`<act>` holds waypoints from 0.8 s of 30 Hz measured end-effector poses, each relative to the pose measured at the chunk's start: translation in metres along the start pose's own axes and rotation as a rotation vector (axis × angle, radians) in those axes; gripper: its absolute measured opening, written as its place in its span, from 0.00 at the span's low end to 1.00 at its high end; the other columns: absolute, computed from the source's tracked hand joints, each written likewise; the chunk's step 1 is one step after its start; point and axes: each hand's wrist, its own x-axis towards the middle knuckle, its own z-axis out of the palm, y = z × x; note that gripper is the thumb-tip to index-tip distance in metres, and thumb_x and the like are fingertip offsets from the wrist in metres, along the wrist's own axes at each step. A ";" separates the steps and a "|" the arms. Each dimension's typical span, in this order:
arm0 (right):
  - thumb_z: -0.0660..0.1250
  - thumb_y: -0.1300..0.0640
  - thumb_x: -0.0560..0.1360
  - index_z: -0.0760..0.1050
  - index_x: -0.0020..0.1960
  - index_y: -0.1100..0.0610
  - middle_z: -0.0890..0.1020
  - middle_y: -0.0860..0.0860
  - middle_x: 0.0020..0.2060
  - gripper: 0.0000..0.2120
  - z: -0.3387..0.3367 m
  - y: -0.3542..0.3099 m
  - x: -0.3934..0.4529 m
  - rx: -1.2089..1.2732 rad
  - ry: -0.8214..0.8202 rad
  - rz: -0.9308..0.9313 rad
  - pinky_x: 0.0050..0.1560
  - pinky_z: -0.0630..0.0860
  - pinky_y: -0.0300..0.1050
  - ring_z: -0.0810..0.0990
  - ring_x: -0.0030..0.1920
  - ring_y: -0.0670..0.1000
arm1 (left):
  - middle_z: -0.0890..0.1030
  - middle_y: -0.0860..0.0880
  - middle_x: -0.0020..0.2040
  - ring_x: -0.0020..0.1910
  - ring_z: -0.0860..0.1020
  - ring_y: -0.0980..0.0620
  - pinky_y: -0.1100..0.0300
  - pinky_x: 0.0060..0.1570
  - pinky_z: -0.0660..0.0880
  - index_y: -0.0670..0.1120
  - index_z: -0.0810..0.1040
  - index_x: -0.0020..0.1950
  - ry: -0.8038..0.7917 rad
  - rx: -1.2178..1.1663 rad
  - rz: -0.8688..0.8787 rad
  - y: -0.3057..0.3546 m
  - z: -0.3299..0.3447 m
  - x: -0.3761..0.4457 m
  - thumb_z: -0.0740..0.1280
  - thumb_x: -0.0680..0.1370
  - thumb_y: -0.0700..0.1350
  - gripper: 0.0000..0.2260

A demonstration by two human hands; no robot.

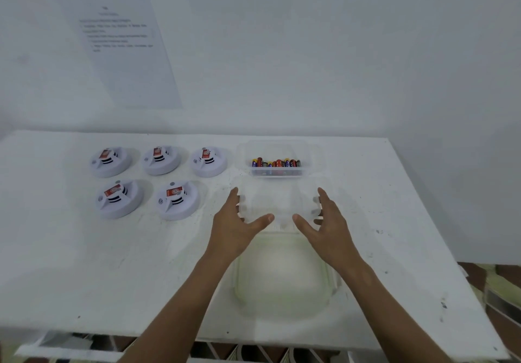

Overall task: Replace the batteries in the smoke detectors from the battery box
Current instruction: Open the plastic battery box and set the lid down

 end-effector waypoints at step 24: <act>0.70 0.44 0.75 0.51 0.80 0.54 0.58 0.51 0.77 0.42 -0.002 -0.007 0.020 -0.062 -0.014 0.003 0.75 0.61 0.50 0.59 0.76 0.53 | 0.68 0.54 0.73 0.68 0.71 0.55 0.52 0.65 0.72 0.50 0.60 0.76 0.005 0.072 0.022 0.001 -0.003 0.022 0.74 0.65 0.66 0.46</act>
